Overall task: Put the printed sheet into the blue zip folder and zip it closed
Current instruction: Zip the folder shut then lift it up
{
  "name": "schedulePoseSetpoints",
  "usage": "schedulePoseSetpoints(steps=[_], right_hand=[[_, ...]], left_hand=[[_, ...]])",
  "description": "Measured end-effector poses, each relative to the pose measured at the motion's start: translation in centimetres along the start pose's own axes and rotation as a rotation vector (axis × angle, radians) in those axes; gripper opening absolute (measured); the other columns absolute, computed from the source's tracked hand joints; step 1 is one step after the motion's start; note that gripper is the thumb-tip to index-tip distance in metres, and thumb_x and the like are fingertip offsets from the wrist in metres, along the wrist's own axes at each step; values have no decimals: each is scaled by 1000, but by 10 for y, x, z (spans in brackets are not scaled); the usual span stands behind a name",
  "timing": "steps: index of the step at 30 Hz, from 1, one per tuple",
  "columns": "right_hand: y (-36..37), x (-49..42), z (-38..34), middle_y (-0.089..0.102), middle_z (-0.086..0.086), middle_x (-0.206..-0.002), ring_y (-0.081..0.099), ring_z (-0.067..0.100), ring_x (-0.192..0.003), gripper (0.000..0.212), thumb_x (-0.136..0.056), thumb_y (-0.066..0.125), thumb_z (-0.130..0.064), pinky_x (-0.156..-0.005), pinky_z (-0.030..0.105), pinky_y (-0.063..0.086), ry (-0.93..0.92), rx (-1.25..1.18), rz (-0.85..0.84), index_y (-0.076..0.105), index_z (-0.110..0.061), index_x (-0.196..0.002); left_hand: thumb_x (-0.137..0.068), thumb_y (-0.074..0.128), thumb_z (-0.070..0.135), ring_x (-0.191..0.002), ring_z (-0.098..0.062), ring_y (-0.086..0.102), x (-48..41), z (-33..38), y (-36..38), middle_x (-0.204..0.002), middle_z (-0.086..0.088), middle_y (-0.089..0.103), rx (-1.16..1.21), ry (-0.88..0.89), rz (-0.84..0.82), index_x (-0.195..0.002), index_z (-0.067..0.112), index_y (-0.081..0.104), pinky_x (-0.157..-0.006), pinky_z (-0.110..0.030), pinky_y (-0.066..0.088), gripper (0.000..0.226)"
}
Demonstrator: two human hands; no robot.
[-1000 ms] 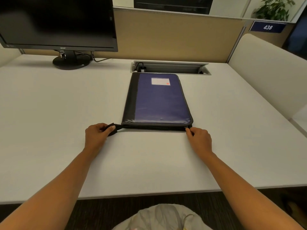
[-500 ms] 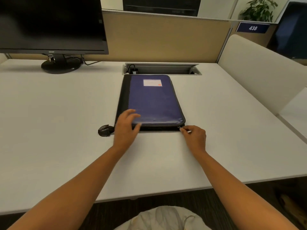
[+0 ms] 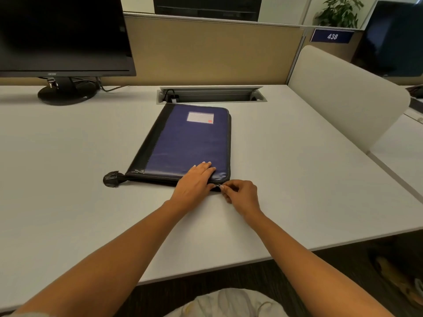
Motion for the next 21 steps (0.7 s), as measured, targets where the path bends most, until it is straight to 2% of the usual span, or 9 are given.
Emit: schedulePoseSetpoints(steps=[3,6,11,15,19,21], right_hand=[[0,2,-4,64,6,-64,55,17,-58,8,-81,67,-16,-71,38,54,-30,17,-2,73,-11,-83],[-1,2,-11,67,7,-70,55,14,-60,12,-82,67,-17,-67,27,48,-87,74,-7,72,-8,-88],[-4,4,-21,73,10,-83,58,12,-68,13,-82,67,-18,-68,21,43,-175,155,40,73,-8,-88],[-8,4,-22,73,12,-84,59,15,-70,13,-82,66,-17,-70,25,47,-201,176,71,72,-7,-87],[-7,-3,-24,73,12,-84,59,14,-70,12,-81,67,-16,-71,24,47,-202,173,78,72,-6,-86],[-4,-6,-23,73,12,-84,59,14,-70,12,-81,68,-17,-72,26,49,-199,175,71,73,-6,-86]], left_hand=[[-99,31,29,-144,-20,10,0,-4,7,-156,-8,14,-143,15,-70,-145,12,15,-116,-30,7,52],[-100,23,27,-144,-23,10,2,-7,10,-156,-12,12,-217,50,-71,-146,10,10,-116,-31,7,50],[-101,22,22,-144,-24,14,8,-15,12,-155,-14,15,-271,108,-50,-145,8,11,-117,-32,9,48],[-101,26,18,-143,-25,13,12,-20,11,-154,-14,14,-293,142,-33,-145,8,10,-117,-32,7,48],[-100,31,18,-141,-31,21,18,-23,7,-151,-18,23,-246,172,-3,-142,4,20,-117,-35,12,46],[-96,41,16,-133,-36,36,22,-17,1,-143,-22,36,-273,233,33,-137,-1,33,-112,-41,25,45]])
Point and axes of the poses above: each hand's wrist, its own x-axis away from the middle knuckle, its own y-axis out of the palm, z = x × y, the point moved 10 cm from there along -x, towards the middle knuckle
